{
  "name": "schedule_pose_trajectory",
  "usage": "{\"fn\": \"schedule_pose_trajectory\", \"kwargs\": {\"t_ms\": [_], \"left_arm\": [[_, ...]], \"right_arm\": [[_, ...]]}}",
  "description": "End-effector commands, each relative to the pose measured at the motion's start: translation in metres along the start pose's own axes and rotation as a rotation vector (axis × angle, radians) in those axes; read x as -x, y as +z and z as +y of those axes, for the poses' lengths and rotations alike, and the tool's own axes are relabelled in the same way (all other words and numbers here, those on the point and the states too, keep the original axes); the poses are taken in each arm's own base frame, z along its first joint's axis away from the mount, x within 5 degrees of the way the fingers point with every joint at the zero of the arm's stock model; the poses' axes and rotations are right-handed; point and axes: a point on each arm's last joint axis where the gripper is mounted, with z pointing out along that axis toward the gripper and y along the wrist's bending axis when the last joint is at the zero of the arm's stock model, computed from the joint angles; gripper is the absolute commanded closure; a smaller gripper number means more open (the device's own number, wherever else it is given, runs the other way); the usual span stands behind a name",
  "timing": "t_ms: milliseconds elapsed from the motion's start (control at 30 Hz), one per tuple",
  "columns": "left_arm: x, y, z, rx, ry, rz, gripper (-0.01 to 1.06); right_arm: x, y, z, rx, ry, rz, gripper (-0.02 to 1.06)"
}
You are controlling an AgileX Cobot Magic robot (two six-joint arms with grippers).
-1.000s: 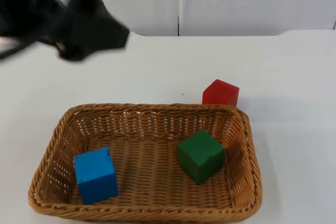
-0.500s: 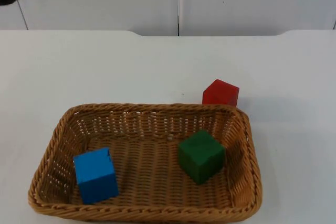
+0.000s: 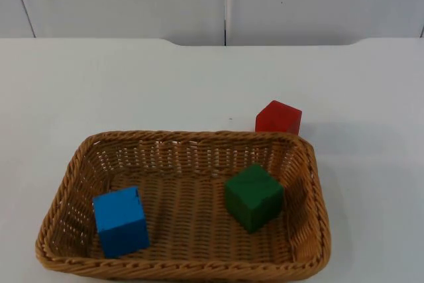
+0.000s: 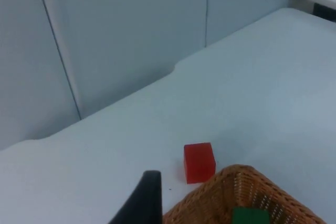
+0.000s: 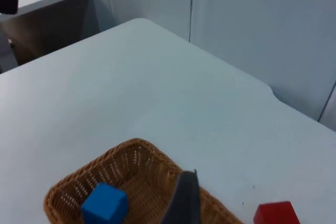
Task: Pick up one cube with each hand and place exactly two cubes into the same basket, leaving the remaining cube outside.
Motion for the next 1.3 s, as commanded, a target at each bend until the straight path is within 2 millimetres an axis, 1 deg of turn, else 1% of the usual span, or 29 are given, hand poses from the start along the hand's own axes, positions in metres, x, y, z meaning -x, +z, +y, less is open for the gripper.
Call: {"fn": "schedule_pose_trajectory", "kwargs": {"t_ms": [0,167,300,333,500,533,667,700,833,1033,1267], "left_arm": [[-0.002,-0.005,-0.003,-0.015,0.003,0.018,0.0],[-0.008,-0.014,-0.003,0.009,-0.01,0.077,0.0],[-0.01,-0.032,-0.005,0.05,-0.011,0.054,0.0],[-0.01,-0.032,-0.005,0.05,-0.011,0.054,0.0],[-0.015,-0.057,-0.01,0.077,-0.009,0.03,0.0],[-0.015,-0.057,-0.01,0.077,-0.009,0.03,0.0],[-0.023,-0.073,-0.011,0.12,-0.017,0.041,0.0],[-0.023,-0.073,-0.011,0.12,-0.017,0.041,0.0],[-0.03,-0.084,-0.012,0.151,-0.031,0.07,0.0],[-0.039,-0.093,-0.011,0.19,-0.059,0.121,0.0],[-0.048,-0.102,-0.014,0.195,-0.075,0.144,0.0]], "right_arm": [[0.0,-0.008,0.0,-0.002,-0.011,0.01,0.35],[-0.005,-0.023,0.0,0.0,-0.014,0.032,0.35],[-0.023,-0.035,0.001,-0.012,-0.034,0.037,0.35],[-0.023,-0.035,0.001,-0.012,-0.034,0.037,0.35],[-0.049,-0.051,0.003,-0.012,-0.03,0.034,0.35],[-0.049,-0.051,0.003,-0.012,-0.03,0.034,0.35],[-0.063,-0.067,0.004,-0.012,-0.026,0.042,0.35],[-0.063,-0.067,0.004,-0.012,-0.026,0.042,0.35],[-0.071,-0.082,0.004,-0.012,-0.007,0.042,0.35],[-0.082,-0.09,0.006,-0.008,-0.001,0.036,0.35],[-0.088,-0.102,0.006,-0.014,0.007,0.021,0.35]]}}
